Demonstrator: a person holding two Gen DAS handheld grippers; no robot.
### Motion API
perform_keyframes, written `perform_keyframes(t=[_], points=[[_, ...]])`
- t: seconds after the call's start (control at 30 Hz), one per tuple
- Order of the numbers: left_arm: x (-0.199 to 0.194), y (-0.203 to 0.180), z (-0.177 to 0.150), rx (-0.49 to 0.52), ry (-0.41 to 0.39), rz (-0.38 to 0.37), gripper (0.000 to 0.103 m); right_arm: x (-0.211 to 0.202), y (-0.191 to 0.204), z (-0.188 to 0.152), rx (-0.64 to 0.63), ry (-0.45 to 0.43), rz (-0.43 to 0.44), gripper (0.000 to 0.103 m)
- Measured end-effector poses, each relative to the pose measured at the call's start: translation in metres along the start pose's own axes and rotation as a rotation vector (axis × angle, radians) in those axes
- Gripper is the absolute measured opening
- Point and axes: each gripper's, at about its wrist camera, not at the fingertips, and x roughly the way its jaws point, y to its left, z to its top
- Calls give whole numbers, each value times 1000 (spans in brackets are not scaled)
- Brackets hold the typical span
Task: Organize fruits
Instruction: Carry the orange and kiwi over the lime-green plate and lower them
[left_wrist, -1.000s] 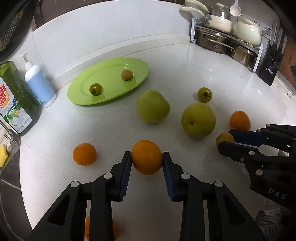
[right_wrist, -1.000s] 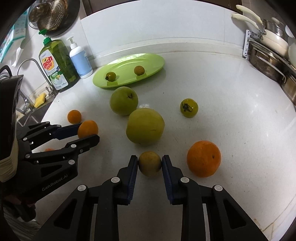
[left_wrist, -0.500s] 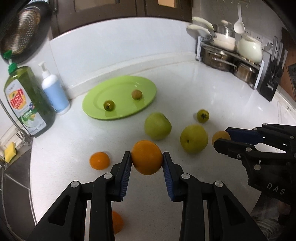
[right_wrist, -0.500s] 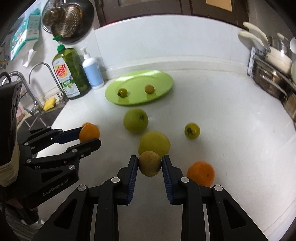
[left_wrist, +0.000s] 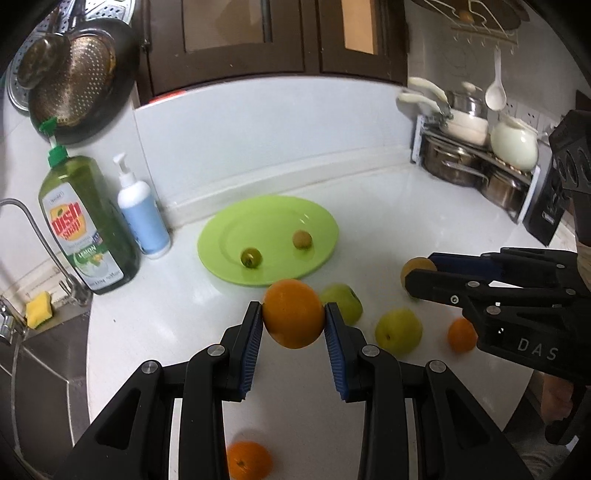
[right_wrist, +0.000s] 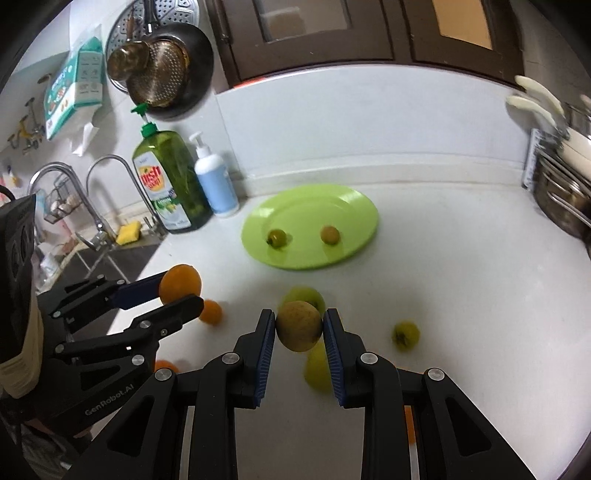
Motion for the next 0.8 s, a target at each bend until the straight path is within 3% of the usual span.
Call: perform_keyframes(t=[0.37, 0.8], points=[[11, 18, 42, -14, -49, 21, 34, 17, 8, 54, -85, -40, 35, 28], [55, 40, 81, -5, -36, 46, 34, 76, -9, 103, -118, 30, 42, 28]])
